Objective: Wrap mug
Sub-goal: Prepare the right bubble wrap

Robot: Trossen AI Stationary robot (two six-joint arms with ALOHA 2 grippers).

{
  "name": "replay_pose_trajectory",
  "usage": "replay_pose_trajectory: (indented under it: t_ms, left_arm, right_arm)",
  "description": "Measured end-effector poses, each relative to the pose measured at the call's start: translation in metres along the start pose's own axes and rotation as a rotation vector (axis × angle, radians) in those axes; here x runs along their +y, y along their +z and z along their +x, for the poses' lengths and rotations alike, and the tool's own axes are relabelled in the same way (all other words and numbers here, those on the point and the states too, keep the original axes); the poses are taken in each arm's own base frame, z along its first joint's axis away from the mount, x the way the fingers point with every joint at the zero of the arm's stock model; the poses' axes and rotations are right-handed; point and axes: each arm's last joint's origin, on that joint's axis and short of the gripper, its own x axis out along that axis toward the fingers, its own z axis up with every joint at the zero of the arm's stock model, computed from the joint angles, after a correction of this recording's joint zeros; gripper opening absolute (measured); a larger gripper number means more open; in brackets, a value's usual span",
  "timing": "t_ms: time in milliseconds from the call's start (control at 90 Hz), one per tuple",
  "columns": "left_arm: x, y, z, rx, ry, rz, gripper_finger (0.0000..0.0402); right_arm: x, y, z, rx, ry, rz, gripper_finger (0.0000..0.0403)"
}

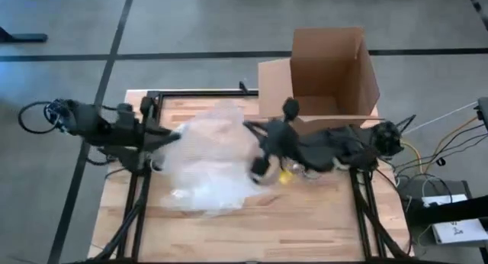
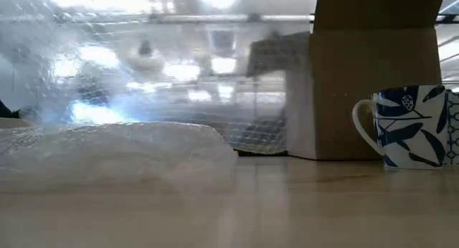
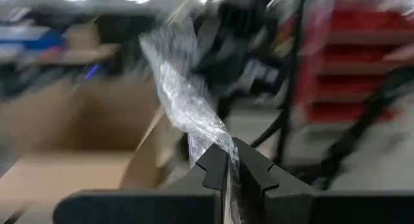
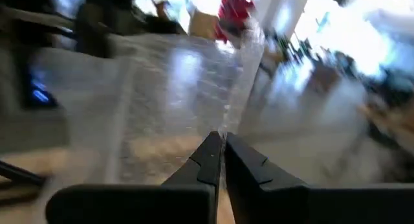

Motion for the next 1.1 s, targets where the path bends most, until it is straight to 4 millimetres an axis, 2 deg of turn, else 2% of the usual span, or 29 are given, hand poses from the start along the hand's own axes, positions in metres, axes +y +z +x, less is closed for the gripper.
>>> replay_pose_trajectory:
  t_ms: [189, 322, 556, 700, 789, 933, 1011, 1100]
  left_arm:
    - [0.015, -0.03, 0.016, 0.153, 0.331, 0.059, 0.0]
    - [0.038, -0.062, 0.035, 0.275, 0.533, 0.083, 0.0]
    - [0.101, -0.12, 0.063, 0.507, 0.809, 0.042, 0.0]
    - [0.141, -0.148, 0.078, 0.558, 0.793, -0.047, 0.0]
    - [0.161, -0.164, 0.09, 0.542, 0.745, -0.098, 0.0]
    - [0.187, -0.186, 0.105, 0.564, 0.77, -0.097, 0.0]
    - [0.199, -0.194, 0.111, 0.582, 0.815, -0.083, 0.0]
    - [0.213, -0.204, 0.119, 0.617, 0.865, -0.057, 0.0]
  right_arm:
    - [-0.029, -0.047, 0.058, 0.248, -0.155, -0.008, 0.0]
    - [-0.039, -0.085, 0.1, 0.363, -0.143, 0.001, 0.0]
    - [-0.053, -0.159, 0.159, 0.445, -0.146, -0.024, 0.0]
    - [-0.069, -0.19, 0.181, 0.435, -0.183, 0.027, 0.0]
    - [-0.079, -0.199, 0.187, 0.441, -0.199, 0.021, 0.0]
    - [-0.088, -0.202, 0.191, 0.462, -0.202, -0.059, 0.0]
    - [-0.091, -0.197, 0.188, 0.487, -0.183, -0.137, 0.0]
    - [-0.092, -0.183, 0.183, 0.487, -0.157, -0.205, 0.0004]
